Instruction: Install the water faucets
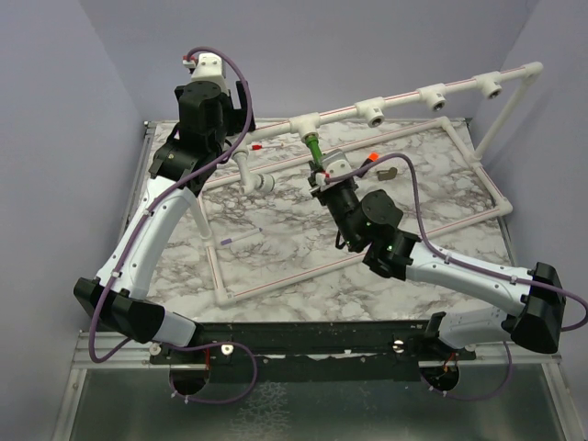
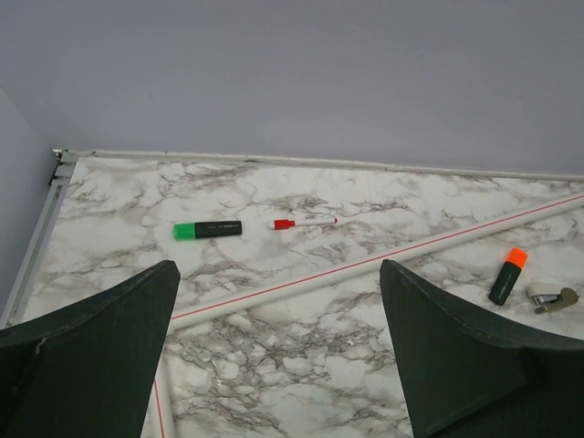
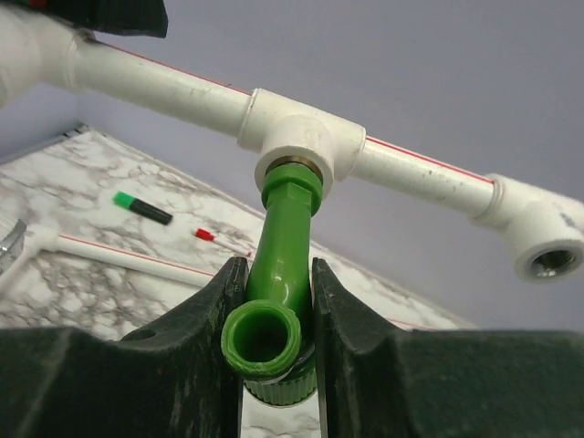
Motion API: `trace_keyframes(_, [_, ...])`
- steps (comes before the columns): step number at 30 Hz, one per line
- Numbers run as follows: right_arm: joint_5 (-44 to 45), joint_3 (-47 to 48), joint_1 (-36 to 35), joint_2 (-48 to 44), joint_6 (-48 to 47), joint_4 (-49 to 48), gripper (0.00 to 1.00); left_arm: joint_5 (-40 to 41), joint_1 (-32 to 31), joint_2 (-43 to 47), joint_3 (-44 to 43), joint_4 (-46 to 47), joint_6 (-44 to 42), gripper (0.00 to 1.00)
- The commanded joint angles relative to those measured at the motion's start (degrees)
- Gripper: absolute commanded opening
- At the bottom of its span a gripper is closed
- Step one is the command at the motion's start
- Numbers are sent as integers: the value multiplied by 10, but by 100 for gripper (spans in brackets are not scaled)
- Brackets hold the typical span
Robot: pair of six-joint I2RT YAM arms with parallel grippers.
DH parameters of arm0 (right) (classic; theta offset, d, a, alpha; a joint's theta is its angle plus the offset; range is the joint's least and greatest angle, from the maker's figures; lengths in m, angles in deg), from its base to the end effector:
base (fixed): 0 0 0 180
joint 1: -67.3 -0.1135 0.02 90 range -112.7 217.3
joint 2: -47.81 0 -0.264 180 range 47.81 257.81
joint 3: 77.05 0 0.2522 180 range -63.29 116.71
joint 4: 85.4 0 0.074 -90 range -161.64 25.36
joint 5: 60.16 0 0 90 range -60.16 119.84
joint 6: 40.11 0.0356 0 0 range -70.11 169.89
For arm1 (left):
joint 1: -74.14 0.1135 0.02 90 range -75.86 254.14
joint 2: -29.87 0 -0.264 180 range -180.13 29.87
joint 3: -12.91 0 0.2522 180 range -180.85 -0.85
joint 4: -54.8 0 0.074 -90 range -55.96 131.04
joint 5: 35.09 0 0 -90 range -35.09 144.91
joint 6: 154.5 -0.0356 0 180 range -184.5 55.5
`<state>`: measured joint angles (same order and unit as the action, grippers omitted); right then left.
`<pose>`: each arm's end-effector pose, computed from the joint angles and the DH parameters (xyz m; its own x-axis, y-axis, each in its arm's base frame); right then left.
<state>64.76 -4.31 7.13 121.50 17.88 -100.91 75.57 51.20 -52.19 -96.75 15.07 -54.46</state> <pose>0.1659 0.2483 0.3886 0.3370 -0.2860 -0.8970 -0.3032 0.8690 -0.3910 0.2922 -0.1100 0.4693 -0.1987 -0.0930 -0.9756 0.0126 0.9952 -0.0974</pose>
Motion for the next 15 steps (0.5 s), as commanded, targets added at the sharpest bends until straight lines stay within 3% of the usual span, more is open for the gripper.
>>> trace_keyframes(1, [59,20,-1,-9,224,-17,1,-34,-4,-12,17,-85,-2,92])
trace_keyframes(9, [106,19,-1,-24,472,1,1,-41,-5,-7,20,-85,0,92])
trace_keyframes(15, [130,6,-1,-47,739,65,0,-44,-7,-6,22,-85,1,92])
